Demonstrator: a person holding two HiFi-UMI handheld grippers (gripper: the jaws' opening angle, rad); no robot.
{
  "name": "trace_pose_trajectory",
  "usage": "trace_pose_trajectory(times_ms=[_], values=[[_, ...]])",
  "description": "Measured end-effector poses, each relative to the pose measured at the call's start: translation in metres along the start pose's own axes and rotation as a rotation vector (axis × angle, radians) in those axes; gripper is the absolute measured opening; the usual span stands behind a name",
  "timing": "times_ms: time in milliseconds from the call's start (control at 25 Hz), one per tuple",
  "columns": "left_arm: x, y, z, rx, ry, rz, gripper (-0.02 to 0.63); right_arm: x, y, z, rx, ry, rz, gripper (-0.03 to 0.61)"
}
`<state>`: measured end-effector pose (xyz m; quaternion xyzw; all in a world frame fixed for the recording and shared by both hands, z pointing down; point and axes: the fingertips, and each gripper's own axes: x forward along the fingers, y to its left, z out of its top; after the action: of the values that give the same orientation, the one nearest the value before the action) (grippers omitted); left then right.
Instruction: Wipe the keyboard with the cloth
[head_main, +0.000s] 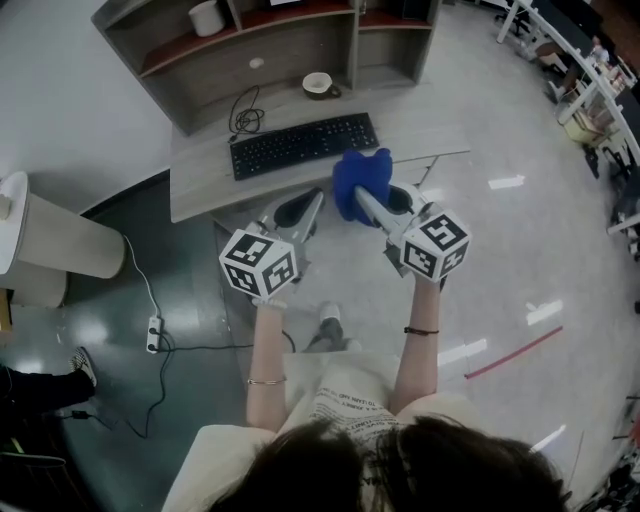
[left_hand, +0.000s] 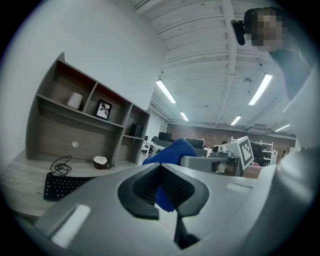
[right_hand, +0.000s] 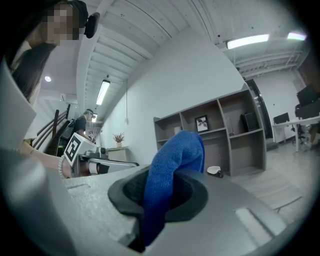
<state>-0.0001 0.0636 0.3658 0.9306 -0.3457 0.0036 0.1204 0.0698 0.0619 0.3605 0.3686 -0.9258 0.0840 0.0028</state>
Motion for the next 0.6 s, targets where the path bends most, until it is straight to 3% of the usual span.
trace_pose_trajectory(times_ms=[600], values=[[0.037,0.036,0.010,-0.009,0.005,-0.077,0.002,0.025,-0.038,0.004,0.010,0.001,-0.089,0.058]])
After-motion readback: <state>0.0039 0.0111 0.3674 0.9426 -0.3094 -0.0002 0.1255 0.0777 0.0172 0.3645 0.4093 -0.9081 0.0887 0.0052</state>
